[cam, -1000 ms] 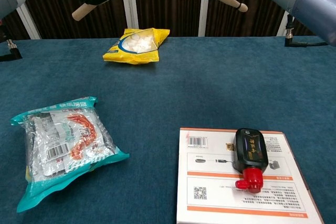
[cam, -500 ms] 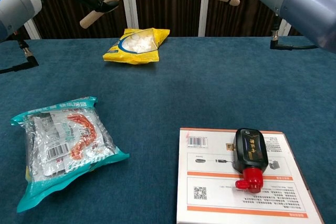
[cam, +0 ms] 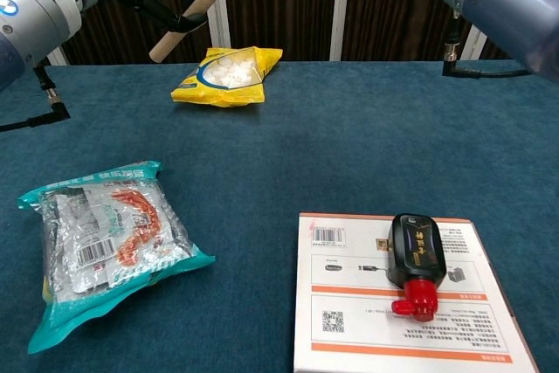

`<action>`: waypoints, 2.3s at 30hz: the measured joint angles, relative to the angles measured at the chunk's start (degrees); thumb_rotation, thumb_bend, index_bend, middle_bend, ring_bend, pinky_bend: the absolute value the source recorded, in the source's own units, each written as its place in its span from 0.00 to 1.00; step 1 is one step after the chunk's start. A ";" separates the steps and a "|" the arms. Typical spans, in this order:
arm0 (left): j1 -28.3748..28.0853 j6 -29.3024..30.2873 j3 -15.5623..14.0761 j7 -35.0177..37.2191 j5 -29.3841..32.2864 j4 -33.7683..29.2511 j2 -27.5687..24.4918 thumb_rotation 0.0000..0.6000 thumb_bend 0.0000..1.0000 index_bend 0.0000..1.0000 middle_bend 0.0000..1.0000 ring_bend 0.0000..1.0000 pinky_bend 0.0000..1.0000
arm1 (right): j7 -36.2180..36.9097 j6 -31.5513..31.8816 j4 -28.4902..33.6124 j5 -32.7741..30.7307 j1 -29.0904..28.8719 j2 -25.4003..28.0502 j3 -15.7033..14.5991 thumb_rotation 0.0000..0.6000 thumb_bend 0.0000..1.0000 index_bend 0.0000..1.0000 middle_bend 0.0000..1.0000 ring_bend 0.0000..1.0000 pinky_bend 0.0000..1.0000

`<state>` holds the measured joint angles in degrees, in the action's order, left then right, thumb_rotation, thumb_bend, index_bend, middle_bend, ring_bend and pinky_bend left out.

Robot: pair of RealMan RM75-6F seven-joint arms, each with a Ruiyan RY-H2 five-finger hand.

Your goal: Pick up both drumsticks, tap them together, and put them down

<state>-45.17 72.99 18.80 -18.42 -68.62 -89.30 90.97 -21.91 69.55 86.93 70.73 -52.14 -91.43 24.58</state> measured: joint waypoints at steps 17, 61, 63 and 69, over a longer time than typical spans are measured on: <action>4.11 0.92 -5.53 5.46 -7.81 -0.18 -6.39 1.00 0.56 0.68 0.66 0.13 0.00 | 4.50 1.79 -1.87 -0.59 3.80 3.16 -1.13 1.00 0.45 0.74 0.63 0.39 0.01; 7.22 -11.03 -17.72 15.76 -15.16 59.88 8.52 1.00 0.57 0.65 0.62 0.13 0.00 | 19.40 -0.27 -26.38 6.91 8.90 -9.80 -11.13 1.00 0.46 0.74 0.64 0.39 0.02; 6.69 -10.92 -17.33 15.73 -15.25 60.53 9.43 1.00 0.57 0.56 0.53 0.08 0.00 | 19.48 -0.23 -26.51 6.90 8.96 -9.90 -10.96 1.00 0.46 0.74 0.64 0.39 0.02; 6.46 -14.72 -15.33 12.96 -12.40 59.70 9.97 1.00 0.57 0.19 0.16 0.00 0.00 | 18.69 -0.99 -26.43 6.35 8.78 -9.98 -10.36 1.00 0.46 0.74 0.64 0.39 0.02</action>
<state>-38.71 58.26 3.47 -5.46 -81.02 -29.61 100.94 -3.22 68.56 60.50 77.08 -43.37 -101.41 14.22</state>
